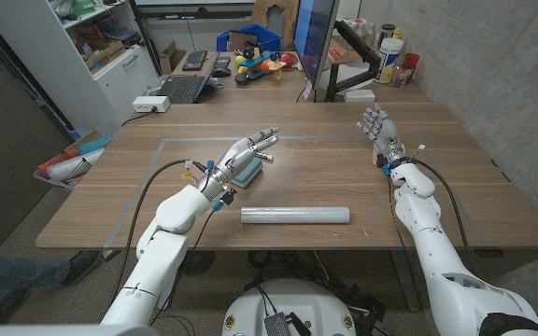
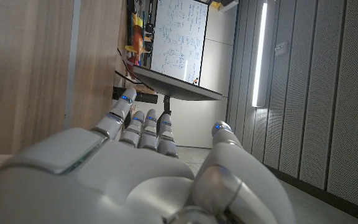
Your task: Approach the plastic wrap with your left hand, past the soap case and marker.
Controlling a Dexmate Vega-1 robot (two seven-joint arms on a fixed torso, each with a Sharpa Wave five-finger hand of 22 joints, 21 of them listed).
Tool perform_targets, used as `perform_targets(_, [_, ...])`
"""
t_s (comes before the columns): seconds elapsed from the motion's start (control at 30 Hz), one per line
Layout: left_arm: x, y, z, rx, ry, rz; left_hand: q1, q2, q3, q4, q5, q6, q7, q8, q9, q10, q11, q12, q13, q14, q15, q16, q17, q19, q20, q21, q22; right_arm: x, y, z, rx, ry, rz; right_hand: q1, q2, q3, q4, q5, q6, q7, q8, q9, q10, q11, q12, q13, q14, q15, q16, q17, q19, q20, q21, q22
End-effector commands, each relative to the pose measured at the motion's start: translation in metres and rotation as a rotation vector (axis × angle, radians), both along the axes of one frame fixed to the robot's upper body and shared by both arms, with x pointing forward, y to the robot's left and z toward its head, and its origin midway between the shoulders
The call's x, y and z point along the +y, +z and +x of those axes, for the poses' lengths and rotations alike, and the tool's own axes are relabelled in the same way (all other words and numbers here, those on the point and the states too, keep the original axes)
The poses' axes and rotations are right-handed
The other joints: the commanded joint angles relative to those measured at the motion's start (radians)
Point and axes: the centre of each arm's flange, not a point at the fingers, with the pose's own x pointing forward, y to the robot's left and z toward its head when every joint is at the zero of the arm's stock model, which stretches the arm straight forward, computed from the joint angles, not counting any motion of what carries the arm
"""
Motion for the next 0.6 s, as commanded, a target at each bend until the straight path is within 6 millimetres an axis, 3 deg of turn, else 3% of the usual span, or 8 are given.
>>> perform_targets(0.03, [-0.0008,-0.0014,-0.0014,0.004,0.003,0.028,0.016,-0.002,-0.001,-0.008,0.001,0.013,-0.001,0.001,0.003,0.001,0.003,-0.001,0.0,0.001,0.003,0.0,-0.001,-0.026,0.008,-0.007,0.003,-0.0009,0.0005,0.0021,-0.004,-0.004,0.016,-0.002,-0.003,0.005,-0.005,0.004,0.002,-0.002,-0.002,-0.001,0.01,-0.001,-0.007,0.003,0.005,0.001,0.009,0.001,0.009,-0.003,-0.003,0.003])
perform_targets(0.6, [-0.0092,-0.0043,-0.0017,0.004,0.015,0.092,0.024,-0.004,0.0,-0.015,0.0,0.016,-0.003,0.001,0.003,-0.003,-0.001,-0.003,0.0,-0.003,0.001,-0.001,-0.001,-0.029,0.012,-0.017,0.003,-0.0042,0.0028,0.003,-0.008,-0.011,0.026,-0.003,-0.001,0.005,-0.007,0.004,0.002,-0.002,-0.003,-0.001,0.01,-0.001,-0.01,0.003,0.006,0.002,0.008,-0.002,0.012,-0.002,-0.01,0.003])
